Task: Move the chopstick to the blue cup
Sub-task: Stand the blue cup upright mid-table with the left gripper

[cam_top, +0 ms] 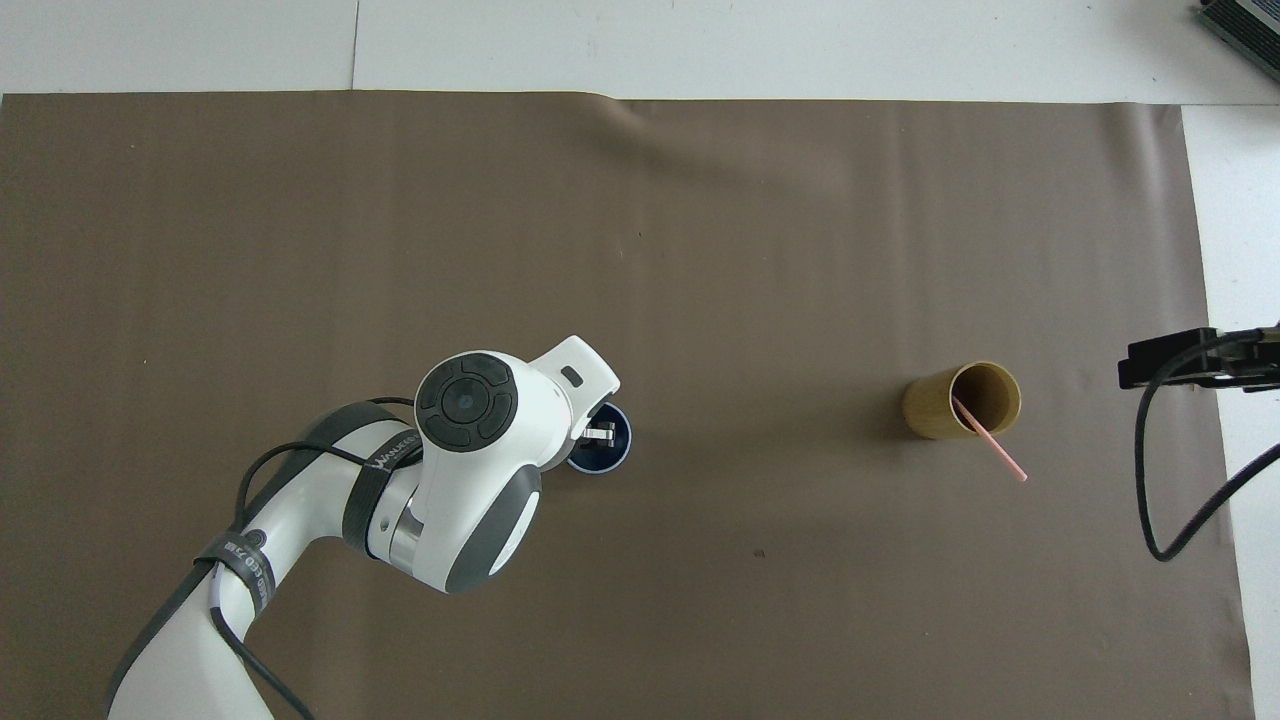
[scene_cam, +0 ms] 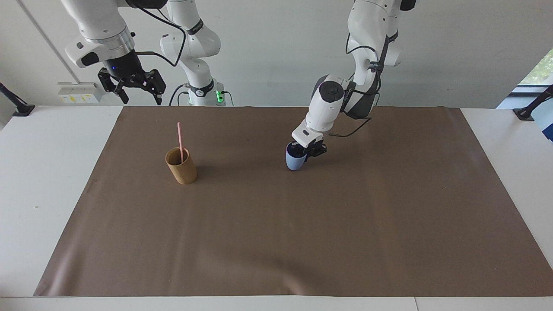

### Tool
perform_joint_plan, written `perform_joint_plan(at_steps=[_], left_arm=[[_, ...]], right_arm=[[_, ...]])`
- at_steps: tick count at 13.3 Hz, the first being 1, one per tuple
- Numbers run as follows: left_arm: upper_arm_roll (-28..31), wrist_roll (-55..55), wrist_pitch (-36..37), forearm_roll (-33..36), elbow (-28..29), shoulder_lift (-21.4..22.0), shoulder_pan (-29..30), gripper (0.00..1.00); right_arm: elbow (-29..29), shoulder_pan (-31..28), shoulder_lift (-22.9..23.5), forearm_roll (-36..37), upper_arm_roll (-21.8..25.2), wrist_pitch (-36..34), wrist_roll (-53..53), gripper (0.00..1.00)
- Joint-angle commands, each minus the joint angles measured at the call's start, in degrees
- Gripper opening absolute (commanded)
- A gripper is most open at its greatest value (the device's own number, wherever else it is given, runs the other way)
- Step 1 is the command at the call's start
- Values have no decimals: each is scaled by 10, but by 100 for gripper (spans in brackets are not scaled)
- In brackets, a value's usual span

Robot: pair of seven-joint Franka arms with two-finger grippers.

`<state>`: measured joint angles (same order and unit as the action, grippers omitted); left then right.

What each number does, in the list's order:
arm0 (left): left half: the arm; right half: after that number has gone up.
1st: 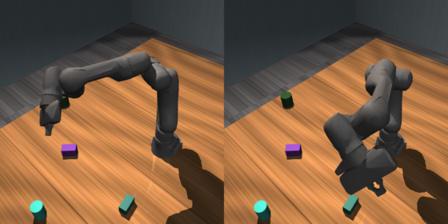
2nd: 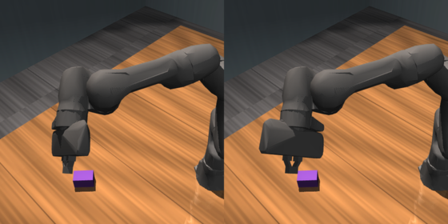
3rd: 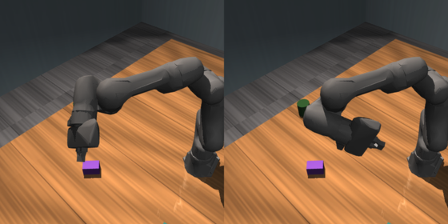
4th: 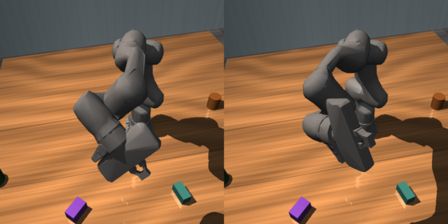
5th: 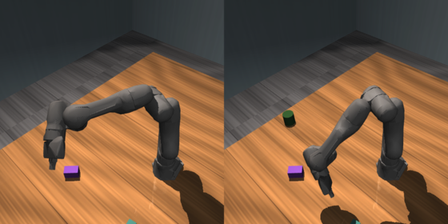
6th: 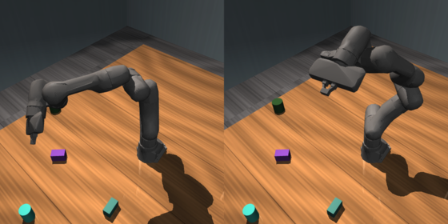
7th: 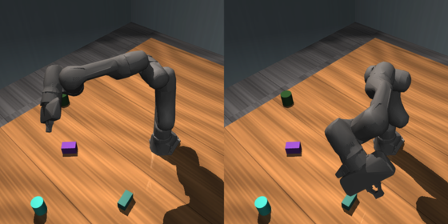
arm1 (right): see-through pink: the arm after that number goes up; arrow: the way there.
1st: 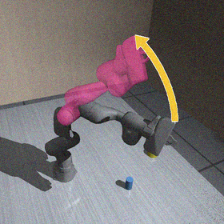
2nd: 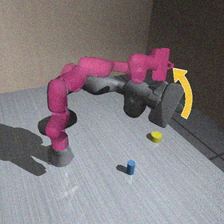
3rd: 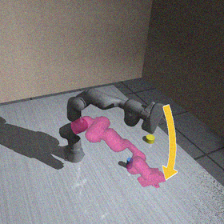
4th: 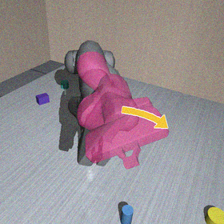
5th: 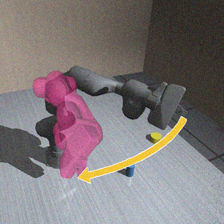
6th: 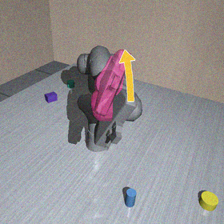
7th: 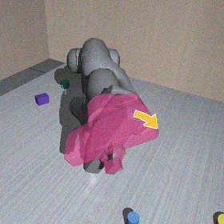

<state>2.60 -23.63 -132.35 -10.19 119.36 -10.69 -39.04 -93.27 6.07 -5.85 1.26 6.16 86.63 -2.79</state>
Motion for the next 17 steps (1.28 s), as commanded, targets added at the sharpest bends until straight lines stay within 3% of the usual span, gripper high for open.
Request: perform_joint_plan(at_steps=[1,2,3,7,10,13,17], left_arm=[[6,2,-7,-6,11,8,-6,33],[6,1,-9,-6,7,7,-6,60],[7,8,-7,-6,4,8,-5,100],[9,8,30,-5,-17,32,-1,100],[10,14,84,3,-21,88,26,100],[10,90,136,20,-18,139,103,100],[10,258,214,36,-51,158,234,100]], right_arm=[[-2,-5,-1,-1,-2,-4,14,100],[1,-5,-1,-1,-2,-9,13,100],[2,-6,0,-1,-3,-9,13,100],[-5,-4,-3,1,-7,0,7,100],[-10,-5,-3,0,-7,5,9,100],[-44,0,-3,0,-7,12,7,100],[-131,10,-11,0,-8,82,1,100]])
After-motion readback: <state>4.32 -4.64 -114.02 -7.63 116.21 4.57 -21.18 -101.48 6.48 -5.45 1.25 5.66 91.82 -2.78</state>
